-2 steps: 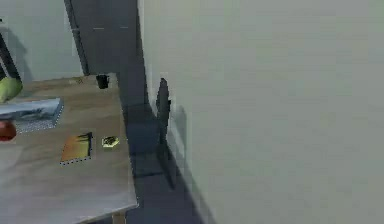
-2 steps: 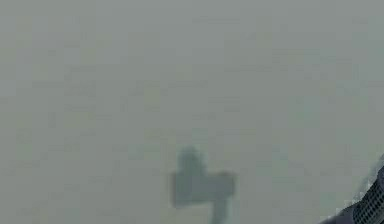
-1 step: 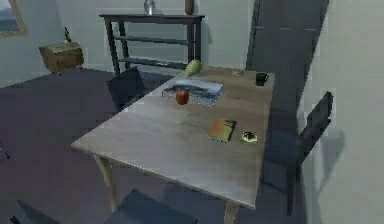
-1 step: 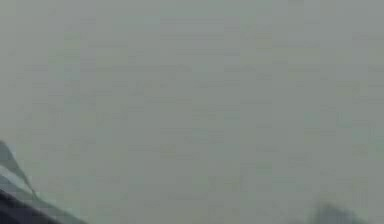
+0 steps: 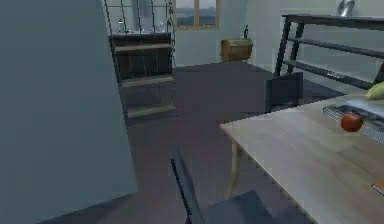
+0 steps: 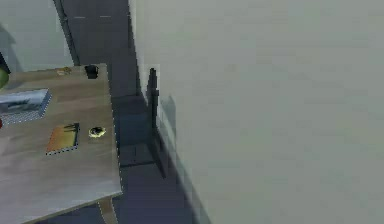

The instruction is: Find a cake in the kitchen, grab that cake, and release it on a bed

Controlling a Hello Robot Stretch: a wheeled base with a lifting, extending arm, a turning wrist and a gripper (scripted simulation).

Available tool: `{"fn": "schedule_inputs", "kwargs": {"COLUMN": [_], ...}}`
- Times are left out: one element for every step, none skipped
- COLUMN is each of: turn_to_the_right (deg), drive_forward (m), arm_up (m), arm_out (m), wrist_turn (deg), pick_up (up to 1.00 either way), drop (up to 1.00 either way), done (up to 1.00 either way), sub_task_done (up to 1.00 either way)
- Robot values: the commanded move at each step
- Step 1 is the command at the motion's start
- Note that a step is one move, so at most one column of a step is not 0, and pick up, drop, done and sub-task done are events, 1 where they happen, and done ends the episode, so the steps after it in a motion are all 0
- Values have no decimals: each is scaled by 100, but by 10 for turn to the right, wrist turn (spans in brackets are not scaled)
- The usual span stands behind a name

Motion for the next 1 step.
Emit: {"fn": "schedule_inputs", "kwargs": {"turn_to_the_right": [-270], "drive_forward": [0], "arm_up": [0], "arm_out": [0], "wrist_turn": [0], "pick_up": [0], "drop": [0], "done": [0], "sub_task_done": [0]}}
